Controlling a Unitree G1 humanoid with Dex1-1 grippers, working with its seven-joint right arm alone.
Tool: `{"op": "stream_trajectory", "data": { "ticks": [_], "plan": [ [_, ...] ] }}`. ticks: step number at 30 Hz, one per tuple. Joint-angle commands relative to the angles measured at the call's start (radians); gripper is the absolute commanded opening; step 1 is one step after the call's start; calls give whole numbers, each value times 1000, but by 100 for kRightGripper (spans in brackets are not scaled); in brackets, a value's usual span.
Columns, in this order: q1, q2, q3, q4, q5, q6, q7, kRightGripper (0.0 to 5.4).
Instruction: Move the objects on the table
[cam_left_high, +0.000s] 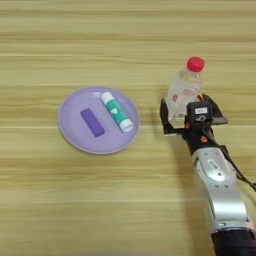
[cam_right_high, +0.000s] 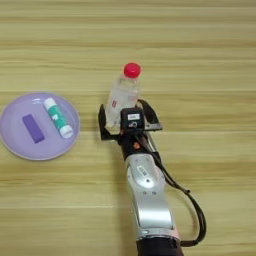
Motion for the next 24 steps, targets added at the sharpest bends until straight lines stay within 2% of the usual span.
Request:
{"op": "stream_trajectory", "data": {
  "ticks": [1,12,16,21,24],
  "plan": [
    [-2,-4,-3,-87,12,9,2,537],
    [200,30,36,-312,27,82,33,537],
    [289,37,113,-464,20,126,66,537],
    [281,33,166,-497,1,160,83,537],
    [256,43,180,-509,30,193,101,537]
  ]
}}
